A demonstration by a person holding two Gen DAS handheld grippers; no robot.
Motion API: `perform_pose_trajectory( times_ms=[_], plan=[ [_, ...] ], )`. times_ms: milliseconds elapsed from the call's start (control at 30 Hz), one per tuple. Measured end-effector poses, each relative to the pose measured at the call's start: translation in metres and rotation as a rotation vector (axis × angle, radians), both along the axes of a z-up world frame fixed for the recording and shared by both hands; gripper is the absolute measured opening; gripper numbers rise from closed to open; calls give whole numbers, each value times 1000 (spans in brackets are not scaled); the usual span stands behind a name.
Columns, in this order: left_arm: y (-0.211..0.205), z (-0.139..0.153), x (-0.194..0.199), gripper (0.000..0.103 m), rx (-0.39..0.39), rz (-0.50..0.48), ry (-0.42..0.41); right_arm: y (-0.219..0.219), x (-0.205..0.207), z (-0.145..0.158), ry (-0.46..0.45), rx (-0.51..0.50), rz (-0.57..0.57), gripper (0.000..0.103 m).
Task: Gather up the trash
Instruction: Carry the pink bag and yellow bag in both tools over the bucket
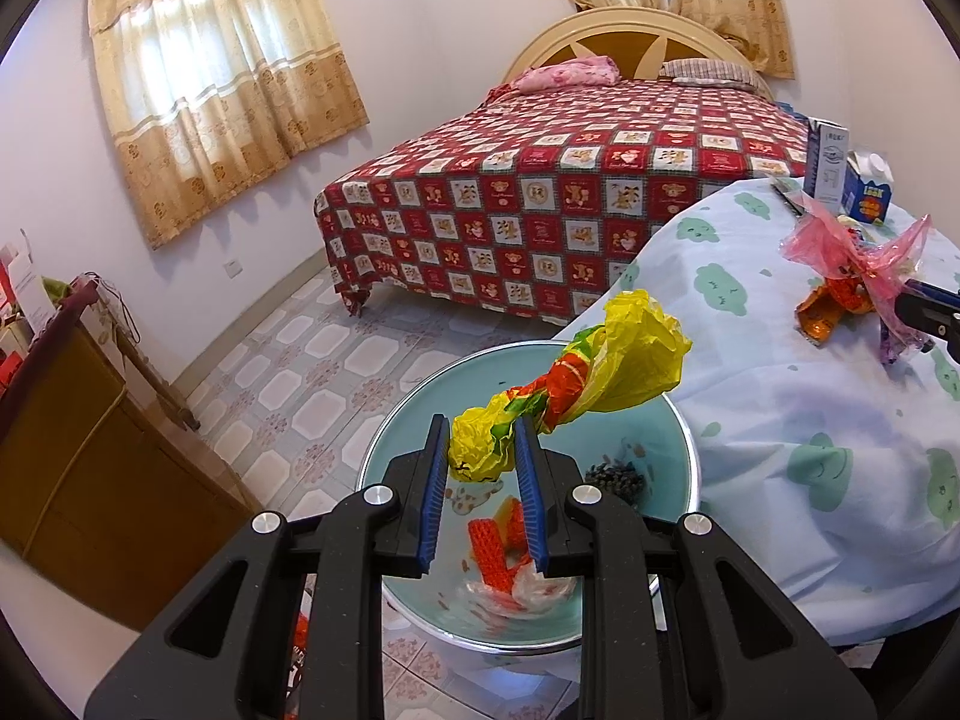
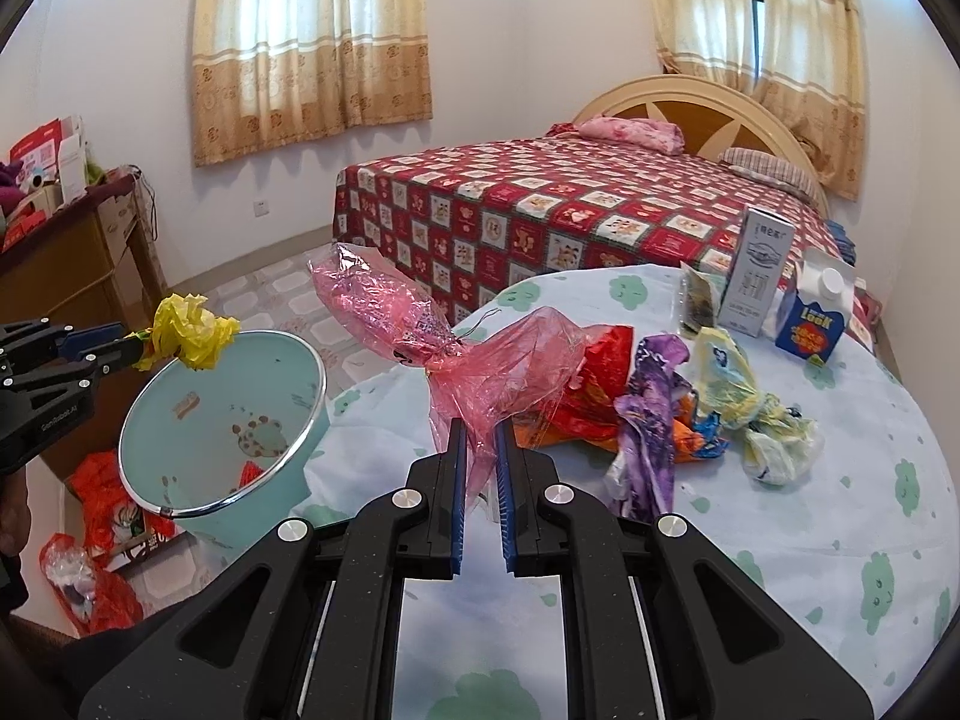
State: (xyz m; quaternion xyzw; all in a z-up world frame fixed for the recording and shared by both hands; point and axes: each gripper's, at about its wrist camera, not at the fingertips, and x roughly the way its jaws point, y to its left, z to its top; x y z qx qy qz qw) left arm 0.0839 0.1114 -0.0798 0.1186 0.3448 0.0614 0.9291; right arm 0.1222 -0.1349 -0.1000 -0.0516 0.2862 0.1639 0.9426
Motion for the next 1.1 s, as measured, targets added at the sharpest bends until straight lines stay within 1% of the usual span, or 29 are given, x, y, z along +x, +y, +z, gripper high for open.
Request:
perform_pose_trajectory(
  times_ms=[700, 1100],
  plan=[
    [36, -5, 5, 23, 3, 91, 7, 42, 11, -2, 13, -44, 86, 10],
    [54, -8, 5, 23, 7, 126, 17, 65, 14, -3, 15, -64, 131, 10]
  ],
)
